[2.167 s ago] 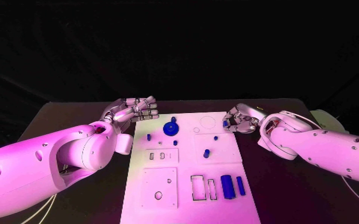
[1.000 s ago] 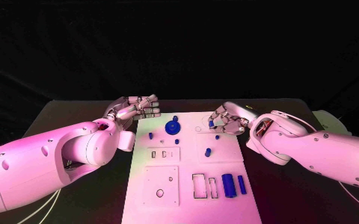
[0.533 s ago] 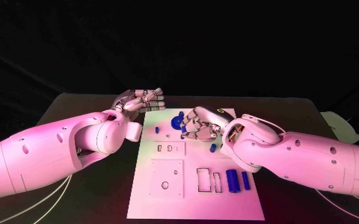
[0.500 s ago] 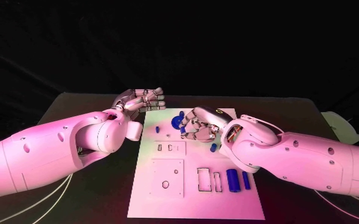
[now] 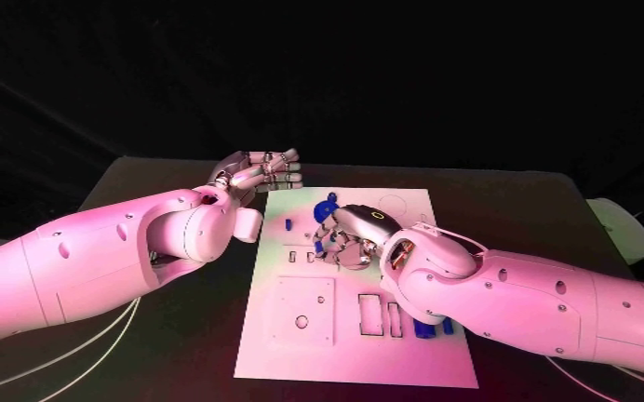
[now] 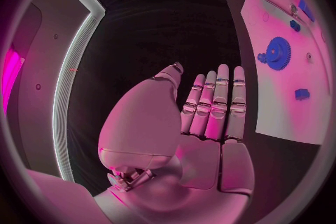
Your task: Assemble the parts on the task board
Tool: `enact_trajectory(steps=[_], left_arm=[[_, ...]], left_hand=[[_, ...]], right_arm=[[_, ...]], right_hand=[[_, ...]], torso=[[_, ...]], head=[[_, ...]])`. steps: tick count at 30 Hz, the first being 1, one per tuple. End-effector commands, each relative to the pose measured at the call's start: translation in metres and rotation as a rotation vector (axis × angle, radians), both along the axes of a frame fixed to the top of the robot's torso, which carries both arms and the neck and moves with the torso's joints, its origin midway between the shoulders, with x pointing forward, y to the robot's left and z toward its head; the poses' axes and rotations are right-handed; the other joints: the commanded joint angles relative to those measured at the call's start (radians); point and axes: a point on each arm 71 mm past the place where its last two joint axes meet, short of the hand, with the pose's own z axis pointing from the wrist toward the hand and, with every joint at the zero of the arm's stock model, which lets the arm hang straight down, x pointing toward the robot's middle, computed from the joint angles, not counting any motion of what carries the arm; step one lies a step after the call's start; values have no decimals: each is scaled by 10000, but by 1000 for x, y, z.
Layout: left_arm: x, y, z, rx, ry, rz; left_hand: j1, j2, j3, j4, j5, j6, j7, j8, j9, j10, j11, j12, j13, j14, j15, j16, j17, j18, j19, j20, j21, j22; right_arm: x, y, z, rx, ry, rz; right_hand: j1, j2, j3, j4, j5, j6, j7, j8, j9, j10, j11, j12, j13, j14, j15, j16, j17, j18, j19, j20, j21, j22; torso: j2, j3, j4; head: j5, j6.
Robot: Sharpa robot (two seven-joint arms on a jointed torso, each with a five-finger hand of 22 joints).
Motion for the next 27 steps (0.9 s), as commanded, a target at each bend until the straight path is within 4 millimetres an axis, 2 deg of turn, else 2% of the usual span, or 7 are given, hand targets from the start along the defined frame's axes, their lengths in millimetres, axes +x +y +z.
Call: enact_trajectory(steps=[1,9,13,27], left_arm=[[0,-3,1,-103,-30,-202],[0,-3,1,-111,-32,-222],[0,-2,1,-107,-32,-212],[0,-1,1,-101,-28,-198]], left_hand=[[-10,81,-23,-54,5,-6,41,-33,6,-40,1,-38,-2,12,41,-69,14,126,-33,57,-48,-15],[-12,79,-29,-52,4,3,36,-30,8,-29,-3,-33,0,16,39,-75,16,126,-32,57,-48,-17],[-12,79,-29,-52,4,3,36,-30,8,-29,-3,-33,0,16,39,-75,16,126,-32,57,-48,-17],[-12,79,-29,-52,4,3,36,-30,8,-29,-3,-33,0,16,39,-75,16,126,-32,57,-48,-17]], right_arm=[[-1,3,-5,-456,-70,39],[-1,6,-14,-678,-76,81],[0,5,-16,-784,-107,46],[0,4,-19,-1058,-248,-14]], right_hand=[[-75,27,37,28,25,83,4,87,78,-32,0,-62,433,1014,-34,31,2516,-61,-12,-62,-62,945],[-92,10,31,29,20,78,5,89,79,-33,1,-63,433,1013,-32,29,2510,-59,-17,-61,-72,937],[-92,10,31,29,20,78,5,89,79,-33,1,-63,433,1013,-32,29,2510,-59,-17,-61,-72,937],[-192,-74,-8,46,-6,76,4,114,89,-39,1,-72,425,1016,-29,33,2521,-56,-20,-59,-83,933]], torso=[[12,3,-2],[26,10,26],[17,7,9],[15,7,4]], head=[[10,-35],[37,-82],[89,-84],[76,-118]])
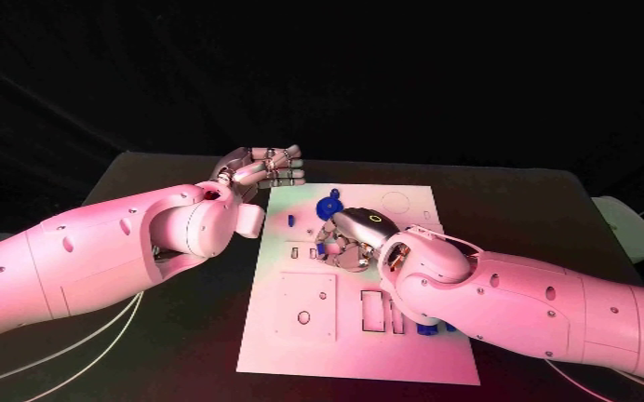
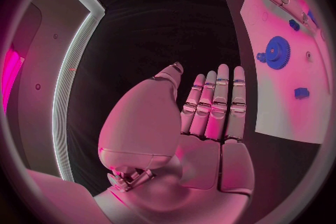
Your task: Assemble the parts on the task board
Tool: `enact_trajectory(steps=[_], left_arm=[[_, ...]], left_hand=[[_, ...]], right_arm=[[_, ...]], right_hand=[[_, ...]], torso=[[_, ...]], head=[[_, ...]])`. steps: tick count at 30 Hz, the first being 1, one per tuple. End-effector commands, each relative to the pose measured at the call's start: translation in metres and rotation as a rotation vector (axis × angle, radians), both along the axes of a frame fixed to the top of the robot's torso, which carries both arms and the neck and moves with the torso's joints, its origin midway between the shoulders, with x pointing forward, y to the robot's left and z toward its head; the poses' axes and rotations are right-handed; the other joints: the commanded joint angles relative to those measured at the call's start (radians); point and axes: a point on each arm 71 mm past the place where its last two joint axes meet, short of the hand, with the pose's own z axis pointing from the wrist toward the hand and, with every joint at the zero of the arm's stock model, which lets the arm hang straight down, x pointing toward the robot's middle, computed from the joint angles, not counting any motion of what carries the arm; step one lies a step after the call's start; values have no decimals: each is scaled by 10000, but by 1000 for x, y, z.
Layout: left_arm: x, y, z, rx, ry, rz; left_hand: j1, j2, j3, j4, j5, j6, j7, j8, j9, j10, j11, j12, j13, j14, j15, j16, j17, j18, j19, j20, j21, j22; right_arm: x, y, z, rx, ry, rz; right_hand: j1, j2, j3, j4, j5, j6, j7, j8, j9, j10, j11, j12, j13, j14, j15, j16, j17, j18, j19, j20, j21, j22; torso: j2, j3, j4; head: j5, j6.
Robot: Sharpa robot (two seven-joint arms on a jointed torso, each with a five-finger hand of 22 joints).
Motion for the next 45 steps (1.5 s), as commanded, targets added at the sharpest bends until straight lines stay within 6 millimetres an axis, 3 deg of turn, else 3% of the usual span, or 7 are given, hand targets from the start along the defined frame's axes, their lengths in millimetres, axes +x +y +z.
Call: enact_trajectory(steps=[1,28,45], left_arm=[[-1,-2,1,-103,-39,-193],[0,-2,1,-85,-49,-152],[1,0,0,-63,8,-144]], left_hand=[[-12,79,-29,-52,4,3,36,-30,7,-29,-3,-33,0,17,38,-35,9,126,-32,57,-49,-9],[-15,77,-37,-48,3,9,34,-28,8,-21,-5,-30,1,19,37,-42,11,126,-33,58,-49,-11],[-10,78,-40,-50,5,8,37,-30,8,-23,-4,-33,0,21,36,-49,14,126,-33,58,-49,-14]], right_arm=[[-1,-1,-5,-470,-6,-33],[0,-1,-6,-729,103,-144],[-1,0,-6,-664,60,-117]], right_hand=[[-141,-16,-8,50,37,50,-18,114,85,-43,2,-76,425,1016,-29,33,2522,-57,-19,-59,-49,936],[-563,-268,-184,242,-45,-114,25,106,71,-127,36,-181,333,1009,-6,22,2496,-41,-49,-43,-127,891],[-768,-494,-284,363,-183,-674,254,-164,-75,-495,235,-582,-29,995,155,-1,2440,3,-158,82,-337,734]], torso=[[-3,-3,8],[-13,0,1],[-1,2,1]], head=[[-12,-19],[-26,-25],[-20,-24]])
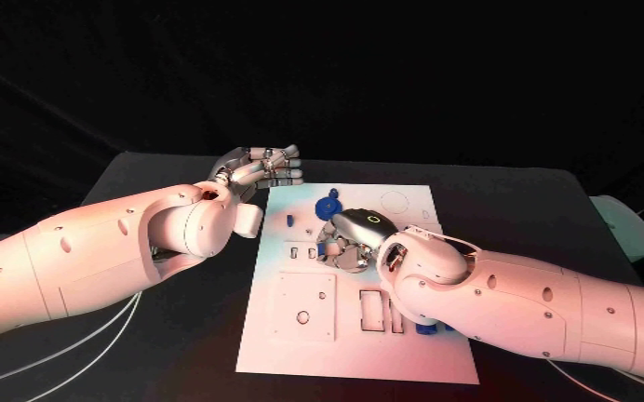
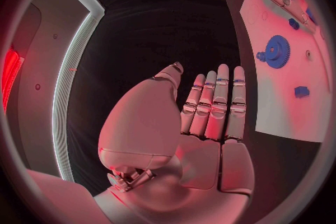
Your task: Assemble the parts on the task board
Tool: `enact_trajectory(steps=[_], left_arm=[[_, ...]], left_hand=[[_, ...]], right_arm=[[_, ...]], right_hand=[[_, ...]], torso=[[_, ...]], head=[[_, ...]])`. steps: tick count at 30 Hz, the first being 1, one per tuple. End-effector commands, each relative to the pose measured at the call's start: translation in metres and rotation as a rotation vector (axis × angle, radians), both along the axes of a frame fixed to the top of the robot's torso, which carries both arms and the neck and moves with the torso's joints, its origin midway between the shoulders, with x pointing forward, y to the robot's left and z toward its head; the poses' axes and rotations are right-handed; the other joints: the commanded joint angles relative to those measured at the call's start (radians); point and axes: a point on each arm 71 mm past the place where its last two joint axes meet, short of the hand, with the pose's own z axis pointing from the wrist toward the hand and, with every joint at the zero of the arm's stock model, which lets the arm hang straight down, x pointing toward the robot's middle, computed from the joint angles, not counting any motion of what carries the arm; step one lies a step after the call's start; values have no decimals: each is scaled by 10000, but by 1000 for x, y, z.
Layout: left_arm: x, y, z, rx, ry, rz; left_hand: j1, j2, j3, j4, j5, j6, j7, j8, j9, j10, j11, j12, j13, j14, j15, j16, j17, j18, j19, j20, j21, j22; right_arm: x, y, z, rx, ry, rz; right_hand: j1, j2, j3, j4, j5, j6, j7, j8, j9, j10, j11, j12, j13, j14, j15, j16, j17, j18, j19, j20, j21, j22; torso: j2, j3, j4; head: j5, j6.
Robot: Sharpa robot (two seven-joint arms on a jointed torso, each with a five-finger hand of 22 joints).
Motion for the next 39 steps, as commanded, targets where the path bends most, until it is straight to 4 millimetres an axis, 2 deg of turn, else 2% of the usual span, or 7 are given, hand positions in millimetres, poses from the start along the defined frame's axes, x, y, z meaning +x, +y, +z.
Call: enact_trajectory(steps=[1,16,19,26,28,34,39], left_arm=[[0,-1,1,-80,-9,-171],[0,-1,1,-71,-4,-169],[0,-1,1,-8,-22,-179],[1,0,0,228,-31,-293],[1,0,-1,384,-35,-439],[0,-1,-3,1213,-182,-1306],[-4,-6,-9,2619,-76,-2689]], left_hand=[[-10,78,-11,-22,5,9,37,-30,8,-23,-4,-32,0,21,36,-49,17,126,-33,59,-50,-9],[-6,76,-15,-24,5,2,42,-35,6,-32,0,-38,-2,21,38,-56,18,126,-34,59,-50,-11],[5,89,-13,-26,7,23,16,-25,10,-9,-13,-28,1,22,35,-68,21,127,-34,59,-51,-16],[3,92,-46,-10,6,163,-100,25,26,163,-101,33,18,73,-13,-101,45,132,-16,52,-40,-31],[3,94,-65,2,5,309,-145,78,41,367,-161,107,41,180,-65,-78,77,140,42,32,-6,-28],[278,158,149,-105,23,610,-277,127,35,929,-353,257,93,724,-279,159,236,156,428,-116,221,33],[356,39,390,-35,-5,1312,-757,367,141,2586,-1001,917,442,2813,-1042,1367,980,194,1926,-776,1122,397]], right_arm=[[-1,0,-3,-252,83,14],[0,-1,-1,-20,-94,-90],[-1,-2,2,287,-310,-159],[-8,-9,17,1610,-914,-177],[-11,-14,24,2128,-996,74],[-9,-36,53,3042,-1151,944],[6,-71,81,3788,-619,287]], right_hand=[[-121,-39,5,73,-67,-103,5,-59,-16,-99,-7,-62,-30,995,81,-1,2434,3,-48,47,-59,729],[-515,-359,-485,339,-326,-242,33,-69,-43,-193,42,-129,-120,989,133,-12,2412,24,-81,116,-156,682],[-879,-596,-1133,674,-748,-444,72,-117,-70,-536,83,-479,-473,982,168,-24,2384,43,-126,145,-253,620],[-537,-662,-3202,1750,-626,-1027,237,-213,-147,-778,256,-580,-692,966,296,-52,2325,68,-174,253,-398,560],[-118,-609,-3577,2213,-570,-1233,323,-242,-211,-815,308,-559,-726,954,359,-73,2278,82,-212,319,-487,507],[440,6,-3434,2072,-523,-1316,359,-181,-263,-1018,351,-653,-873,902,397,-161,2084,179,-443,360,-888,202],[662,239,-3467,1960,-64,-1119,284,-9,-249,-994,284,-594,-870,881,345,-199,2007,202,-491,328,-998,142]], torso=[[7,1,5],[4,0,1],[-1,0,0],[-19,-1,2],[-29,-3,-7],[-81,-5,-48],[-176,-1,-65]], head=[[10,-18],[-1,-28],[-10,-25],[-7,-32],[2,-14],[46,28],[67,24]])
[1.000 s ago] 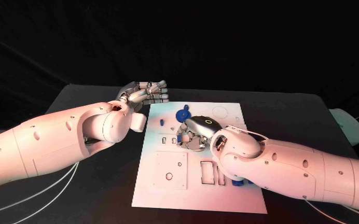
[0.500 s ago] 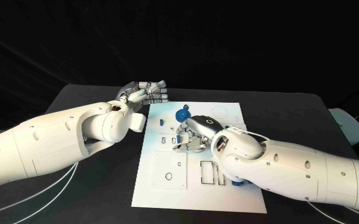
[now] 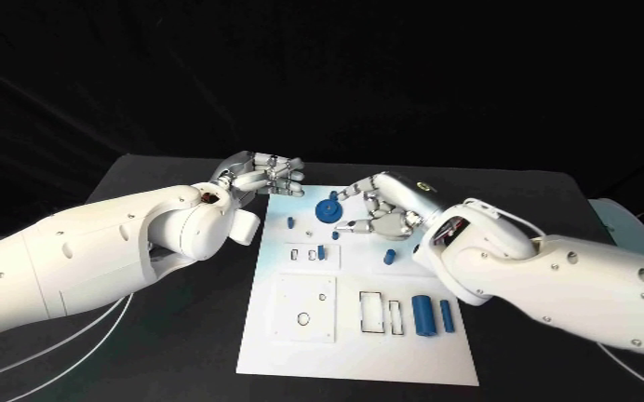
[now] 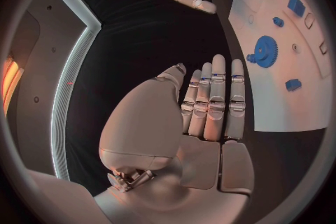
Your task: Assemble the parts on the task board
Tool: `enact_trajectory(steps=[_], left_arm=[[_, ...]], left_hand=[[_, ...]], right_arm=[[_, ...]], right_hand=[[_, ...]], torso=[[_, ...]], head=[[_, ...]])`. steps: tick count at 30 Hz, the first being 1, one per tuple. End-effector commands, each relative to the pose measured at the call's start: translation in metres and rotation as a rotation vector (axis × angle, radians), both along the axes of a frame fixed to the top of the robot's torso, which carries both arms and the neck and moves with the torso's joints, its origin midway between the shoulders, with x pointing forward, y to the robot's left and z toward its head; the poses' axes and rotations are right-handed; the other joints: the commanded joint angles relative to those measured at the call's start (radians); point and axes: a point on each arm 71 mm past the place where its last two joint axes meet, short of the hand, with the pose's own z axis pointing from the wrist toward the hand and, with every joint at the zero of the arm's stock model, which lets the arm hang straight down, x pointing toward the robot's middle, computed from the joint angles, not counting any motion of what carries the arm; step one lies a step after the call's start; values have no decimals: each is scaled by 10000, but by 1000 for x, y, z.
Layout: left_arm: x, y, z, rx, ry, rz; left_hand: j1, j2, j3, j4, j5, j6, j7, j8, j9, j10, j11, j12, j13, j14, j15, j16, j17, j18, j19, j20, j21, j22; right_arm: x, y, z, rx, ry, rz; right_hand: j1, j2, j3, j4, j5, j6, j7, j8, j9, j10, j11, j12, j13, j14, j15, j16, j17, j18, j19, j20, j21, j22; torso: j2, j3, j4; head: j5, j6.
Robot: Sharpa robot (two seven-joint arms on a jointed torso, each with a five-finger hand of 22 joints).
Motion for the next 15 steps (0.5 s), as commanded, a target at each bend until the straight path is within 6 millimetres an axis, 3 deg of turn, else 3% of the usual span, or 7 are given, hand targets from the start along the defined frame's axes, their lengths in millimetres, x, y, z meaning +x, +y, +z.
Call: enact_trajectory(steps=[1,7,8,9,10,12,15], left_arm=[[-6,-11,-6,1816,204,-2077],[-14,-14,-17,4058,913,-3261],[-15,-14,-18,4450,1000,-3323],[-15,-15,-19,5120,1112,-3404],[-15,-16,-19,5561,1160,-3420],[-12,-17,-16,6331,1180,-3406],[-8,-20,-10,7515,1233,-3330]], left_hand=[[-16,-42,42,57,-10,349,-282,128,62,969,-411,473,255,1414,-463,893,546,189,1072,-506,673,295],[-746,-217,-396,418,-20,588,-570,197,150,1601,-734,1662,1251,2215,-835,3375,2585,117,2215,-1223,1822,878],[-956,-182,-507,452,-19,594,-609,259,194,1466,-790,2171,1712,2271,-867,5574,4729,117,2421,-1378,2244,1123],[-1175,140,-512,163,88,557,-696,410,291,858,-824,3102,2605,1992,-1014,7847,6889,-13,2619,-1537,3034,1608],[-1286,-7,-638,382,7,491,-634,464,327,851,-850,3661,3047,2181,-951,9488,8719,84,2582,-1641,3330,1804],[-1346,88,-671,507,14,503,-714,826,538,220,-923,5115,4317,2260,-1022,11389,10822,53,2439,-1696,4362,2496],[-1575,115,-808,500,4,531,-869,1385,959,310,-1033,7202,6374,2520,-1086,12369,12076,68,2185,-1780,5369,3326]], right_arm=[[6,-18,15,1412,813,73],[20,-63,29,1918,1299,-1123],[22,-71,30,1964,1365,-1318],[24,-81,31,1988,1502,-1594],[26,-87,31,1985,1571,-1743],[28,-95,32,1976,1656,-1984],[30,-106,32,1949,1745,-2267]], right_hand=[[85,84,-10,-56,145,99,5,67,12,12,-51,46,12,898,0,-45,2006,201,-58,-35,-59,150],[124,187,-140,-102,579,222,-56,208,16,45,-111,76,-7,894,-52,-59,1986,195,-30,-84,-57,179],[125,192,-152,-104,605,228,-60,218,16,49,-114,80,-6,892,-56,-62,1980,196,-31,-87,-63,176],[113,183,-195,-106,657,237,-67,238,15,39,-119,68,-27,885,-62,-77,1949,203,-46,-94,-97,152],[79,157,-263,-98,713,228,-69,250,8,10,-121,38,-66,869,-68,-106,1888,221,-89,-100,-180,90],[42,118,-349,-90,729,205,-68,260,-2,-38,-122,-10,-125,806,-70,-217,1659,288,-248,-105,-468,-139],[34,105,-394,-91,716,203,-70,272,-6,-36,-124,-9,-131,786,-72,-255,1587,307,-295,-107,-558,-206]], torso=[[-104,4,-33],[-201,33,-55],[-213,39,-54],[-235,53,-49],[-243,58,-46],[-245,60,-44],[-258,60,-50]], head=[[22,-16],[81,-60],[89,-74],[93,-95],[93,-106],[94,-120],[119,-163]])
